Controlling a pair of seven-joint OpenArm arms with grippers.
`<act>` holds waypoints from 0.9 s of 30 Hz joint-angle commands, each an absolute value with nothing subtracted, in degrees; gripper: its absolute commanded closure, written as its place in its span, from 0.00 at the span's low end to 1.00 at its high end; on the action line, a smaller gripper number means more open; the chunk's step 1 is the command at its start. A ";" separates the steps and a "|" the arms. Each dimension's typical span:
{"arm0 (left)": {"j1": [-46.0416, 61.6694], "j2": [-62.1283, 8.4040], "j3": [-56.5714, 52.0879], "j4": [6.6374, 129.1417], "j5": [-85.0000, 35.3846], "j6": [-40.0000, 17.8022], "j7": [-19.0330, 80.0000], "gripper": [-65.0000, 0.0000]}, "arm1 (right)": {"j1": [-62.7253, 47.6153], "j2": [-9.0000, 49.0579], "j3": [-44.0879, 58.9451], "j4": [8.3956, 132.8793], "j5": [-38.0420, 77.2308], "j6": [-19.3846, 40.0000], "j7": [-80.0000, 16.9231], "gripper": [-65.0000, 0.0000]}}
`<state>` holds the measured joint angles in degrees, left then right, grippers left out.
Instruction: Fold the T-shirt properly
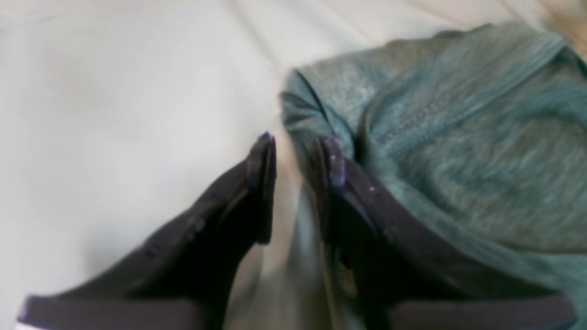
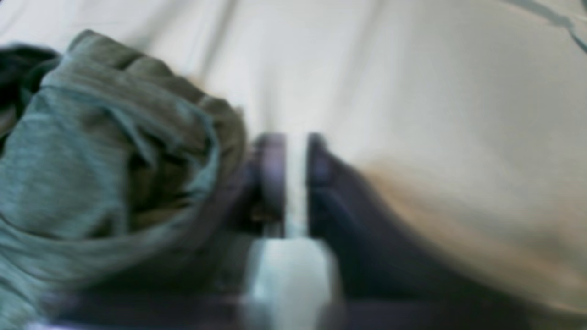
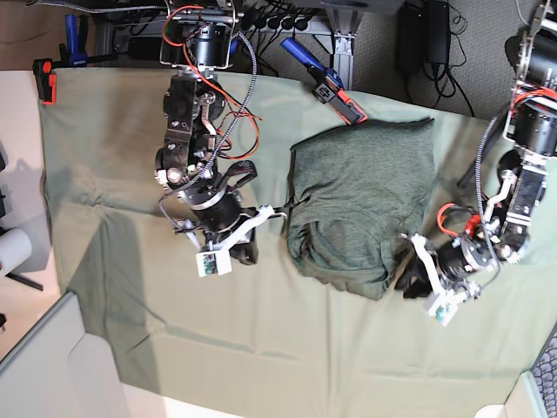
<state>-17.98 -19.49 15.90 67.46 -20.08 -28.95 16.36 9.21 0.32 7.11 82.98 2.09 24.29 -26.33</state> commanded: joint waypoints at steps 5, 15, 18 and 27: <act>-15.00 -24.40 11.66 78.48 -23.38 -29.82 17.28 0.77 | 9.06 3.27 7.55 88.01 4.69 24.43 -29.15 1.00; 4.60 -31.88 -1.56 98.70 -29.32 -31.38 24.16 0.77 | -6.70 8.47 14.74 103.15 11.60 24.45 -32.03 1.00; 11.66 -32.99 -6.59 102.83 -32.71 -32.51 27.18 0.77 | -13.74 9.65 19.07 107.98 14.72 24.47 -32.80 1.00; 35.07 -34.44 -20.80 110.13 -37.95 -38.39 30.28 0.77 | -36.07 10.02 32.32 114.89 26.63 24.45 -33.56 1.00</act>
